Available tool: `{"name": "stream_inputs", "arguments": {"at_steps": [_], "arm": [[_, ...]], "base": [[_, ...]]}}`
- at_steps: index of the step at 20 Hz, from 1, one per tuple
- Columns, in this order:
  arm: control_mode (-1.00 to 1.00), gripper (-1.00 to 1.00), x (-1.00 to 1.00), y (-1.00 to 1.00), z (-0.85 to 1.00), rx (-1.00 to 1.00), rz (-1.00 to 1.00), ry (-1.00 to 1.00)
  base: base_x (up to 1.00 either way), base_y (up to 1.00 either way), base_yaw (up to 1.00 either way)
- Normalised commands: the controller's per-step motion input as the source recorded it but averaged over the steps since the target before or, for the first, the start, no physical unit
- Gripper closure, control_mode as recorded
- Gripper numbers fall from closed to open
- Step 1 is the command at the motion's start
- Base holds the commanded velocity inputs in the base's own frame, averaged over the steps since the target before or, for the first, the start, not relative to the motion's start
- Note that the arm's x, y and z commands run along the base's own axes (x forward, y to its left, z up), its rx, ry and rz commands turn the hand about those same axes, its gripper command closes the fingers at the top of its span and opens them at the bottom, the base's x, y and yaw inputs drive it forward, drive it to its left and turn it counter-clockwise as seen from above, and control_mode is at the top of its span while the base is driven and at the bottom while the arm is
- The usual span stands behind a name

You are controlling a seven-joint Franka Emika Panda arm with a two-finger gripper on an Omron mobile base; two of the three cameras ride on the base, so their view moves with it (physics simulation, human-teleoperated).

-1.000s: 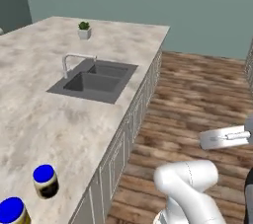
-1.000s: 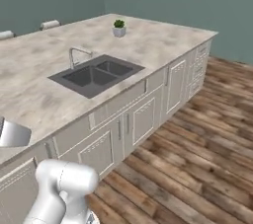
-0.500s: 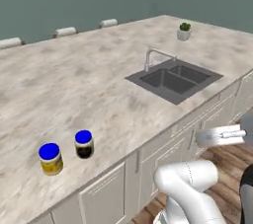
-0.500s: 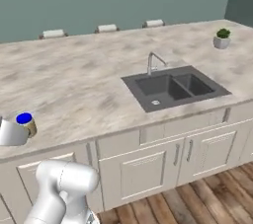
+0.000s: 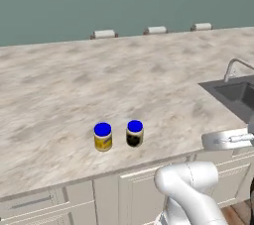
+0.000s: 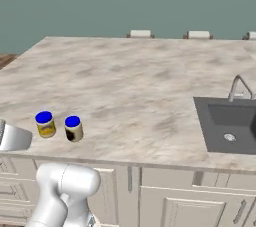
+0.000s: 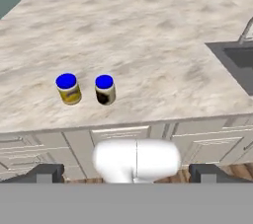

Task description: Place the mayonnaise and mayonnaise from the counter to the top shelf of the fridge. If the existing items in the fridge are on the top shelf, move them to other shelves.

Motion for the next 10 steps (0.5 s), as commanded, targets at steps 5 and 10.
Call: {"name": "stream_inputs", "arguments": {"at_steps": [5,10], "arm": [[1.0,-1.0,0.0,0.0,0.0,0.0,0.0,0.0],[-1.0,-1.0,0.21,-0.1,0.0,0.0,0.09,0.01]], "base": [[0.36,-0.21,0.35],[0.02,0.0,0.01]]}}
